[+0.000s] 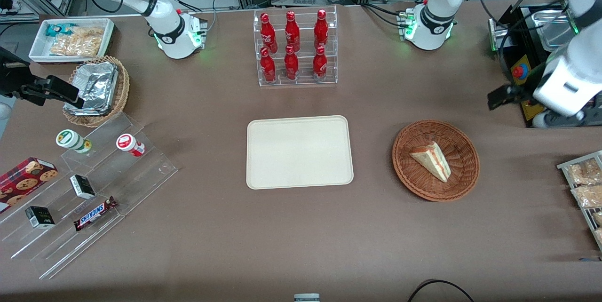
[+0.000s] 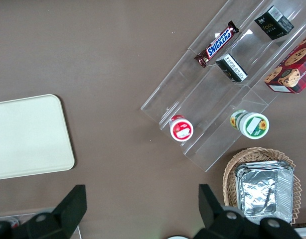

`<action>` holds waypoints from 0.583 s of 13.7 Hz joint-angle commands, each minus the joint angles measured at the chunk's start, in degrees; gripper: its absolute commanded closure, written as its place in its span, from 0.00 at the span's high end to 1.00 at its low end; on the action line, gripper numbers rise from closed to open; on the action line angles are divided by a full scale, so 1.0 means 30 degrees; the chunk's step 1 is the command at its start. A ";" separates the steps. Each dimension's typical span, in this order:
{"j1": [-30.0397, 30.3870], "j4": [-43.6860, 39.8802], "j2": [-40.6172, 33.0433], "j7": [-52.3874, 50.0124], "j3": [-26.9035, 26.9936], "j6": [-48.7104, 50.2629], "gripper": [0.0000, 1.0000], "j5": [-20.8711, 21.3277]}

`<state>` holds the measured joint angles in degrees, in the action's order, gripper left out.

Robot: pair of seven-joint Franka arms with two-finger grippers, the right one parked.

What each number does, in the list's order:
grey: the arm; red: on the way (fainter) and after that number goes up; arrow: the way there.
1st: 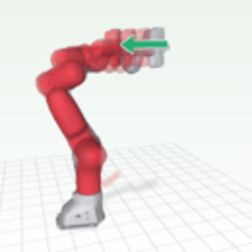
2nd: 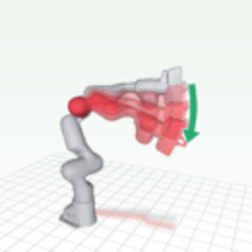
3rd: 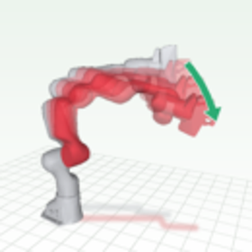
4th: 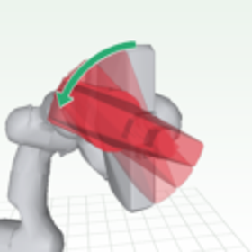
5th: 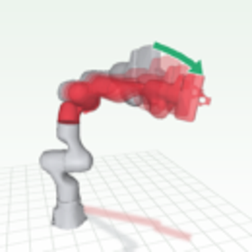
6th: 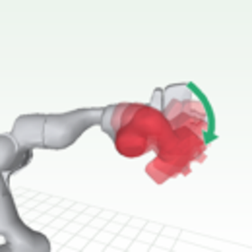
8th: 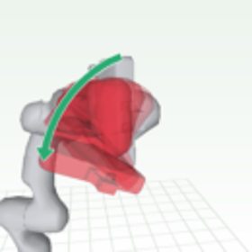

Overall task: Place sandwich from basket to tray
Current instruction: 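Move the left gripper over the sandwich in the wicker basket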

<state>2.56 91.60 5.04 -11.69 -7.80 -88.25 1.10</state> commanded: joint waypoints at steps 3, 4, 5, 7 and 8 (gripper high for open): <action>-0.0414 0.5520 0.0050 -0.2628 -0.0097 -0.6455 1.00 0.0132; -0.0705 0.6664 0.0078 -0.3129 -0.0126 -0.7864 1.00 0.0132; -0.1114 0.7545 0.0166 -0.3917 -0.0126 -0.9096 1.00 0.0132; -0.1293 0.9566 0.0225 -0.7684 -0.0155 -1.2664 1.00 0.0132; -0.1439 1.0446 0.0254 -0.9618 -0.0156 -1.4220 1.00 0.0161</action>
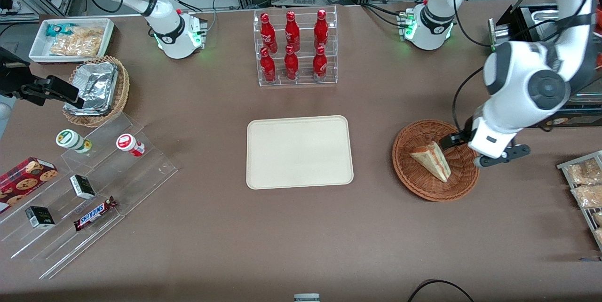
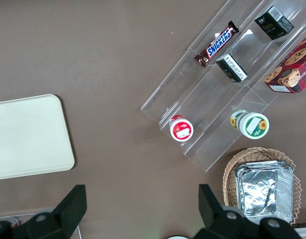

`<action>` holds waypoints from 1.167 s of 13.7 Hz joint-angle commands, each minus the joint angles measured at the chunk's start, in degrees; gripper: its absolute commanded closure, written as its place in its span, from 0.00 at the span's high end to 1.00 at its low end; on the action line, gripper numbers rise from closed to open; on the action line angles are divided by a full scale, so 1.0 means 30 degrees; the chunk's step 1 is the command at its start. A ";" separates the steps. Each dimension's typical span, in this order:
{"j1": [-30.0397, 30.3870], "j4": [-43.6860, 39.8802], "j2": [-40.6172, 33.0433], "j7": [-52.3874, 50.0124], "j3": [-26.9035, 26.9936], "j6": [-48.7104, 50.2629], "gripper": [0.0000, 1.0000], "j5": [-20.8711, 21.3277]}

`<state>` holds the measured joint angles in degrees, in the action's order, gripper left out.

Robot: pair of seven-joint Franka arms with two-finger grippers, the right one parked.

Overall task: Place sandwich from basket to tray
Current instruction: 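Lower the open left gripper around the wrapped sandwich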

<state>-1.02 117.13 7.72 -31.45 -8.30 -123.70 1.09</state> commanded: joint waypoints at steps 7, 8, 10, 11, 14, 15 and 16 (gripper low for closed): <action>-0.0451 0.3553 0.0499 -0.9732 0.0013 -0.5025 1.00 0.0165; -0.0451 0.3553 0.0763 -0.9733 0.0013 -0.5026 1.00 0.0165; -0.0451 0.3524 0.1174 -0.9762 0.0013 -0.5200 1.00 0.0165; -0.0451 0.3495 0.1379 -0.9762 0.0013 -0.5578 1.00 0.0165; -0.0451 0.3494 0.1965 -0.9733 0.0013 -0.5933 1.00 0.0165; -0.0451 0.3494 0.2170 -0.9733 0.0013 -0.6340 1.00 0.0165; -0.0451 0.3465 0.2404 -0.9762 0.0013 -0.6489 0.93 0.0165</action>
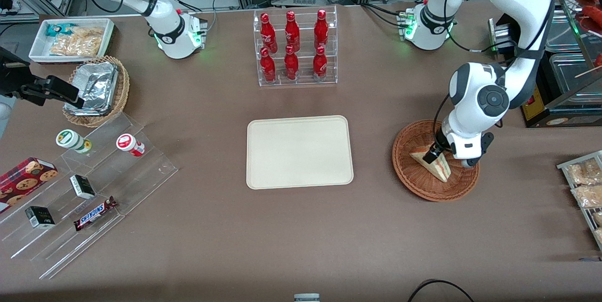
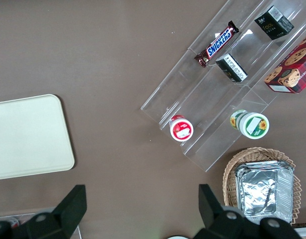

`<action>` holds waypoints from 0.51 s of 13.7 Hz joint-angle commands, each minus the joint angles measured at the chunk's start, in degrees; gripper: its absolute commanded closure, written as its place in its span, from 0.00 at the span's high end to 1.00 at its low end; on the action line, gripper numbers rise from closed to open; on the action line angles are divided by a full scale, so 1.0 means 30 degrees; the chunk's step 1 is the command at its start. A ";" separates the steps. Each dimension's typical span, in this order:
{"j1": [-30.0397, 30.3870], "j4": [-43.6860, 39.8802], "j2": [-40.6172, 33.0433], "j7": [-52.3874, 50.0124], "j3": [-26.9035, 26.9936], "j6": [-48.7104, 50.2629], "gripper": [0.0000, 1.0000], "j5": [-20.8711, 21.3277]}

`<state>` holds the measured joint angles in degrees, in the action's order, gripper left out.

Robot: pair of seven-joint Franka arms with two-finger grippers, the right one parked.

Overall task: Place sandwich from basket to tray
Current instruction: 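Lower the open left gripper around the wrapped sandwich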

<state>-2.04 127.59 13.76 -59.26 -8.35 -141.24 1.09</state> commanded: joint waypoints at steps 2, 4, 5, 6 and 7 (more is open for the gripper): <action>-0.0112 -0.0109 0.0511 -0.0317 0.0028 -0.0557 0.26 0.0164; -0.0112 -0.0574 0.0482 0.0006 0.0028 -0.0410 0.05 0.0340; -0.0112 -0.1013 0.0366 0.0124 0.0028 0.0142 0.04 0.0340; -0.0112 -0.1598 0.0220 0.0154 0.0028 0.1395 0.04 0.0398; -0.0112 -0.2474 0.0044 0.0183 0.0057 0.3031 0.04 0.0428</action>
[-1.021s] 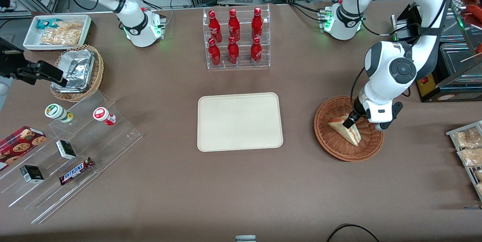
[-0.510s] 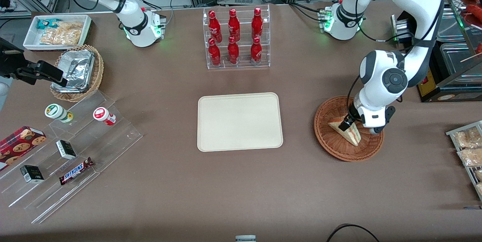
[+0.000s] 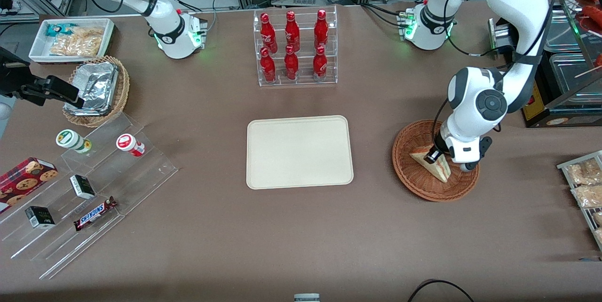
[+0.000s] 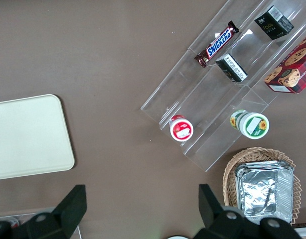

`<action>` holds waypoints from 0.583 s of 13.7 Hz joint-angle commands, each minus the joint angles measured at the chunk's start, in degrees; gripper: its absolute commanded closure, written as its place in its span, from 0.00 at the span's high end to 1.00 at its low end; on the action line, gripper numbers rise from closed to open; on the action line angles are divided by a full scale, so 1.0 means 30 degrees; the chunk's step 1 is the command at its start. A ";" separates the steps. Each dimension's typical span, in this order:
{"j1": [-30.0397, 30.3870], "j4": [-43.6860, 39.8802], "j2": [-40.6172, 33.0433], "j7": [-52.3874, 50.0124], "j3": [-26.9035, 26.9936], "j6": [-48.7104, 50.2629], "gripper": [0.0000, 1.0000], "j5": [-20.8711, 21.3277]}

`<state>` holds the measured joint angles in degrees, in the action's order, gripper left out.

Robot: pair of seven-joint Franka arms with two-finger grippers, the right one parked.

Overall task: Place sandwich from basket to tray
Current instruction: 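Lower the open left gripper around the wrapped sandwich, then close the left gripper on the sandwich and lift it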

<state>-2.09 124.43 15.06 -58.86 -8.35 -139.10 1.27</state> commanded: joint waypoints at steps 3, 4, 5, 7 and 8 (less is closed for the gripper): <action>-0.0151 -0.4816 -0.0625 0.0753 -0.0059 0.7533 0.04 0.0337; -0.0528 -0.5726 -0.0596 0.0753 -0.0292 0.8593 0.04 0.0308; -0.1025 -0.6576 -0.0538 0.0695 -0.0381 0.9241 0.04 0.0308; -0.2662 -0.7518 -0.0363 0.0461 -0.0440 0.9365 0.04 0.0221; -0.3280 -0.7667 -0.0217 0.0432 -0.0441 0.9307 0.04 0.0191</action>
<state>-7.91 103.87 12.96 -56.77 -9.82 -112.39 1.49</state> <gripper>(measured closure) 0.850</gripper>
